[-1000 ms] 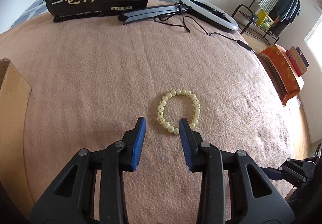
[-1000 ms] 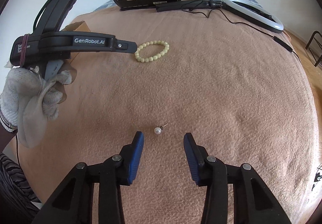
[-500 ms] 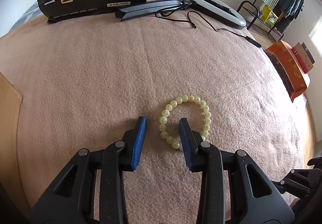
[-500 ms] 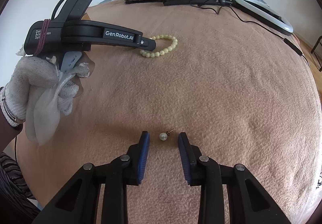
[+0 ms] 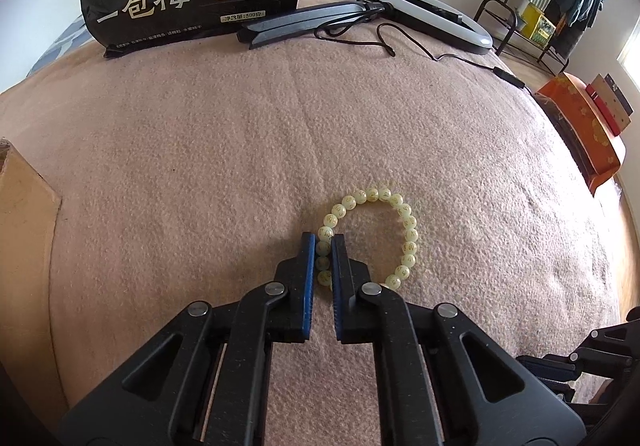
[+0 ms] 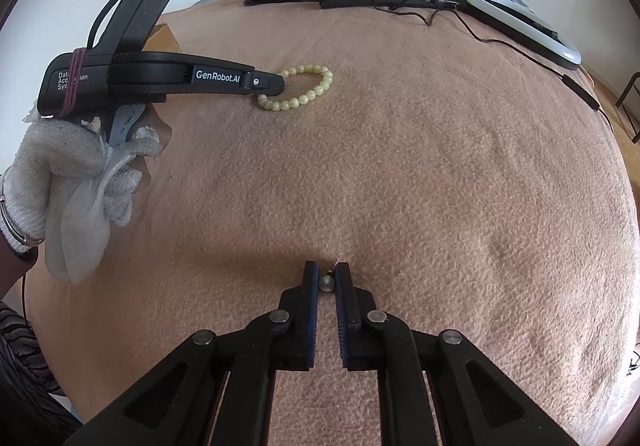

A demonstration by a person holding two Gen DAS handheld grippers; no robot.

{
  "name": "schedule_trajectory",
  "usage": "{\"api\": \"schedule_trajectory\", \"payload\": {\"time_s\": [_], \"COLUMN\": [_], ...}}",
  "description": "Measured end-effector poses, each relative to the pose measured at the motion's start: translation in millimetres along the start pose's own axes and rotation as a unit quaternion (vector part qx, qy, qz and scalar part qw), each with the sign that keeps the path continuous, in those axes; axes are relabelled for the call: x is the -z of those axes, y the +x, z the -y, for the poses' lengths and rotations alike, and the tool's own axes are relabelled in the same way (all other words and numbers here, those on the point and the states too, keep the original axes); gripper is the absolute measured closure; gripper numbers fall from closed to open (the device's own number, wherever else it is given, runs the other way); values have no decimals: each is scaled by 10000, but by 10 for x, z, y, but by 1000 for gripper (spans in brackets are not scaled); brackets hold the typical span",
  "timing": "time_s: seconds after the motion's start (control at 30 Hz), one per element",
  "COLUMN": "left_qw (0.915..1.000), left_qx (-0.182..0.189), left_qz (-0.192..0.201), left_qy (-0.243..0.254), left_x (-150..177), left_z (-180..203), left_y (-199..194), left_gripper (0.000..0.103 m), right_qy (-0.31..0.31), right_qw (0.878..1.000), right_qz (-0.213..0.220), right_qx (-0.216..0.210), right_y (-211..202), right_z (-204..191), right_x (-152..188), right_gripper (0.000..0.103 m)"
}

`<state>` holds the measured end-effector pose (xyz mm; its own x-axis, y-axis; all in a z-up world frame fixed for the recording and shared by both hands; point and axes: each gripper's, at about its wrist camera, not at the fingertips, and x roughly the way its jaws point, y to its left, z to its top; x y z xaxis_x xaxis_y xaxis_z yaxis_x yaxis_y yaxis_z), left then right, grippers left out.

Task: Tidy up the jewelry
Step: 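Close the right gripper on the earring while the left gripper closes on the cream bead bracelet, then carry the bracelet with the left gripper over the box while the right gripper carries the earring there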

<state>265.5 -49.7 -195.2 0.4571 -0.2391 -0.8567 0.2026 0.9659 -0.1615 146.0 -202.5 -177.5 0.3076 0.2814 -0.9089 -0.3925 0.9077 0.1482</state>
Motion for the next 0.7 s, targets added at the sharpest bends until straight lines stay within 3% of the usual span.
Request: {"api": "schedule_trajectory", "payload": {"time_s": [0.7], "left_qw": [9995], "left_qx": [91], "left_qz": [292], "left_qy": [39], "left_x": [115], "left_z": [-62], "left_y": [-579], "left_gripper": [98], "right_qy": [59], "right_qw": [9996], "right_qz": [266], "right_qx": [96], "right_y": [-271], "right_z": [-31], "right_x": [13], "right_gripper": [97]}}
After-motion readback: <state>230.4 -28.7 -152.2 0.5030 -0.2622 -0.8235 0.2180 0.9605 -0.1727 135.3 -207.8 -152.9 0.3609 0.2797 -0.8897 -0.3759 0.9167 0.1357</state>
